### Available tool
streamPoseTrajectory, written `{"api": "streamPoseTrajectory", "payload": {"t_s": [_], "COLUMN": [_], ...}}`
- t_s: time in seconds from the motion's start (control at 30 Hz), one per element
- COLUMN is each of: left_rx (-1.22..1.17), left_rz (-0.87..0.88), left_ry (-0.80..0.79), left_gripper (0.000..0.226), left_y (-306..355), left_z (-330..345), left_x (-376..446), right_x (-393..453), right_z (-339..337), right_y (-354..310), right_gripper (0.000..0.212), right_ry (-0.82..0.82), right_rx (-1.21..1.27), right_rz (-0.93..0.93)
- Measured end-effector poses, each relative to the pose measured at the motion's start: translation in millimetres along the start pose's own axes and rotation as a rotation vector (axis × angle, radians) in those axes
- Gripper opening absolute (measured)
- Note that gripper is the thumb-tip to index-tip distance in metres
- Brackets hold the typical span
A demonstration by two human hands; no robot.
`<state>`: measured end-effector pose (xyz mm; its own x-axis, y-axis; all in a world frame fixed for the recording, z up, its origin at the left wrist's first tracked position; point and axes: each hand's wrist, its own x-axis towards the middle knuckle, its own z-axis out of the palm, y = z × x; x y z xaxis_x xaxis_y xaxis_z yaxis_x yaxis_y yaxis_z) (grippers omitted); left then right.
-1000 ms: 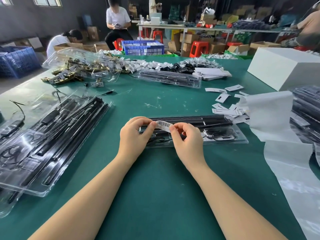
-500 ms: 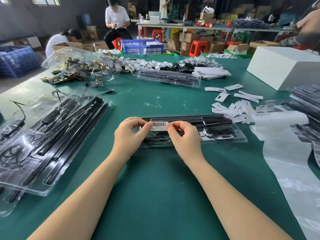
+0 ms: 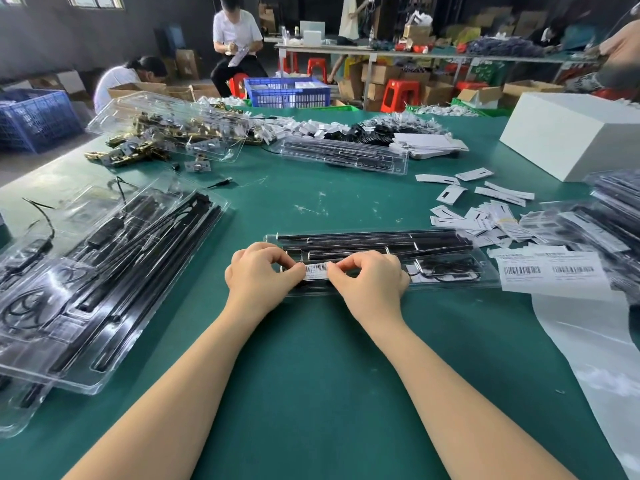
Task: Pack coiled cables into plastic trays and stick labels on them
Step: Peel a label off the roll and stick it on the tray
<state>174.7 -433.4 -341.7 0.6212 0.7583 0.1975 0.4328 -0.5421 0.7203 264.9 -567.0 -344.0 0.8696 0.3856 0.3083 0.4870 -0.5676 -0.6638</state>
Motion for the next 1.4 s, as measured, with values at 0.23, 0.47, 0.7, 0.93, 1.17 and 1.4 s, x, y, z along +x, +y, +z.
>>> {"api": "streamPoseTrajectory", "payload": {"t_s": [0.23,0.47,0.7,0.93,1.17,1.4], "left_rx": [0.034,0.215,0.305,0.293,0.311,0.401], "left_rz": [0.025,0.133,0.454,0.427,0.237,0.428], "left_ry": [-0.007,0.060,-0.024,-0.119,-0.036,-0.159], "left_gripper": [0.021,0.019,0.018,0.030,0.029,0.040], "left_y": [-0.9,-0.9,1.2,-9.6,-24.3,-9.7], "left_z": [0.7,-1.4,-7.1,-11.1,-22.5,-4.4], "left_x": [0.1,-8.1,-12.3,-5.2,5.4,-7.8], "right_x": [0.9,-7.5,-12.1,12.5,25.3,34.5], "right_z": [3.6,-0.3,-11.8,-45.4,-72.7,-79.5], "right_y": [2.2,1.9,15.4,44.8,71.8,69.4], "right_gripper": [0.020,0.019,0.044,0.051,0.049,0.060], "right_ry": [-0.008,0.008,-0.155,0.037,0.136,-0.031], "right_rx": [-0.026,-0.050,-0.455,-0.456,-0.333,-0.202], "right_rz": [-0.017,-0.181,-0.339,0.032,0.360,0.513]}}
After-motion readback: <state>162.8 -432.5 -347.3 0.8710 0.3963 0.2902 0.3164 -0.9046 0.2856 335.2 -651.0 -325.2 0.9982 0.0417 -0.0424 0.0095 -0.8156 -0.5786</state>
